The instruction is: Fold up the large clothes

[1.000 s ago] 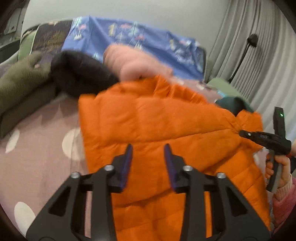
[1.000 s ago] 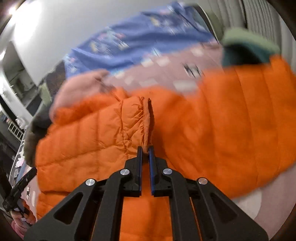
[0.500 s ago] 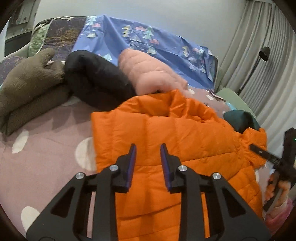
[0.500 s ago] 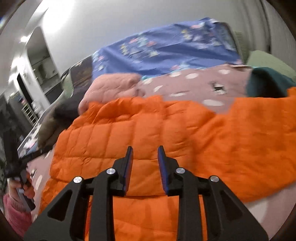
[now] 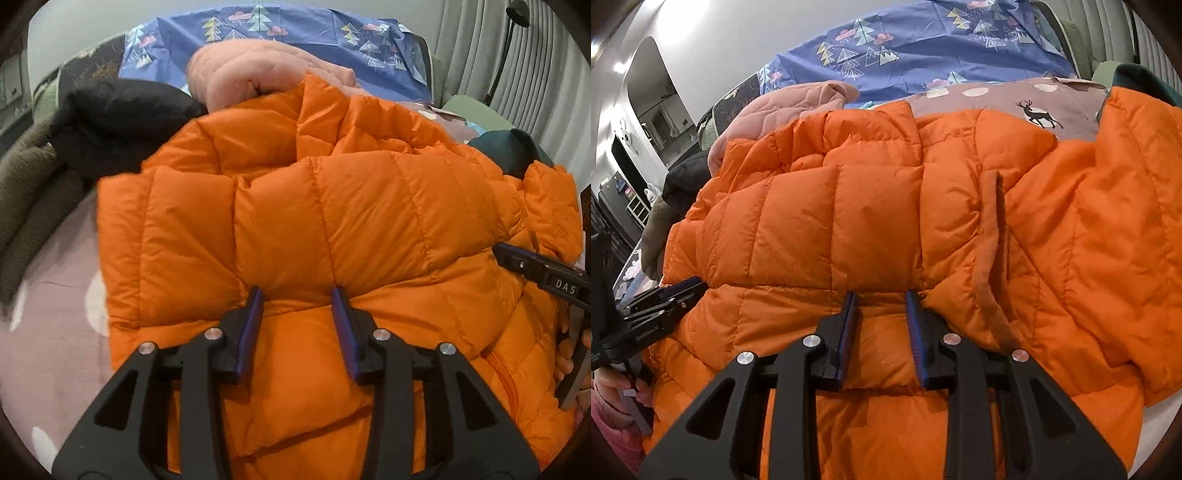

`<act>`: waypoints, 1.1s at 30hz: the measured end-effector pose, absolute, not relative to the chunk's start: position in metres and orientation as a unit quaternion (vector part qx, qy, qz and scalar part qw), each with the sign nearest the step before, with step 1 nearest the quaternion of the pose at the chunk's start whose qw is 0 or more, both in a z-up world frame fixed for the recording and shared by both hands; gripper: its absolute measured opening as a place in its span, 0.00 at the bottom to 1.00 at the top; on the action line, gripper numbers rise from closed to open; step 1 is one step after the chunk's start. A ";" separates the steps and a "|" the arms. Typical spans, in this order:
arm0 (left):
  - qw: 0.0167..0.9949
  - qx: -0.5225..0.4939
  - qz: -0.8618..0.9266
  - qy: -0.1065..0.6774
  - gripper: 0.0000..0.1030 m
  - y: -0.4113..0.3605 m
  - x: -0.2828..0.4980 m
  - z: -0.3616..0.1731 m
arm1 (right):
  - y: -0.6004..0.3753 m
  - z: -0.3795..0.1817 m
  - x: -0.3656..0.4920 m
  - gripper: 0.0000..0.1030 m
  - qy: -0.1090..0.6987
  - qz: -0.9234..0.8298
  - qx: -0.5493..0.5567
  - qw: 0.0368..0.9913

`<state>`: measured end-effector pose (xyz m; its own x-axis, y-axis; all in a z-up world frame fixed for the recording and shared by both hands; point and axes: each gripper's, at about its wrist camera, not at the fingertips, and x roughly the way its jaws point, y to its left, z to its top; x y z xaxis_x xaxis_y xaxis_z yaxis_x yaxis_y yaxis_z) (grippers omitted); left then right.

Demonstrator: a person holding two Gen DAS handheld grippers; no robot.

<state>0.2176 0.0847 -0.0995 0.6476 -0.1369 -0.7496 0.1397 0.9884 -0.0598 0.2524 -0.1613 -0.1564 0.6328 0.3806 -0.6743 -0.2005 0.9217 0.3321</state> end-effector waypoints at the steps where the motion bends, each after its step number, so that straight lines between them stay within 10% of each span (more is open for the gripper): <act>1: 0.911 0.004 -0.074 0.406 0.41 0.083 0.215 -0.092 | -0.160 -0.157 0.255 0.28 0.397 0.163 0.116 0.896; 8: 0.917 -0.002 -0.159 0.365 0.53 0.035 0.212 -0.041 | -0.164 -0.157 0.255 0.28 0.394 0.168 0.128 0.895; 24: 0.906 0.045 -0.148 0.395 0.67 -0.011 0.232 -0.111 | -0.185 -0.146 0.243 0.29 0.378 0.177 0.171 0.893; 33: 0.905 0.046 -0.154 0.394 0.72 -0.008 0.232 -0.110 | -0.406 -0.073 0.184 0.48 0.247 -0.027 0.260 0.933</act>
<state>0.2321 -0.0076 -0.1101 0.6419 -0.2418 -0.7276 0.3143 0.9486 -0.0380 0.1836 -0.4061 -0.0732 0.8769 0.0783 -0.4742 0.1780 0.8636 0.4717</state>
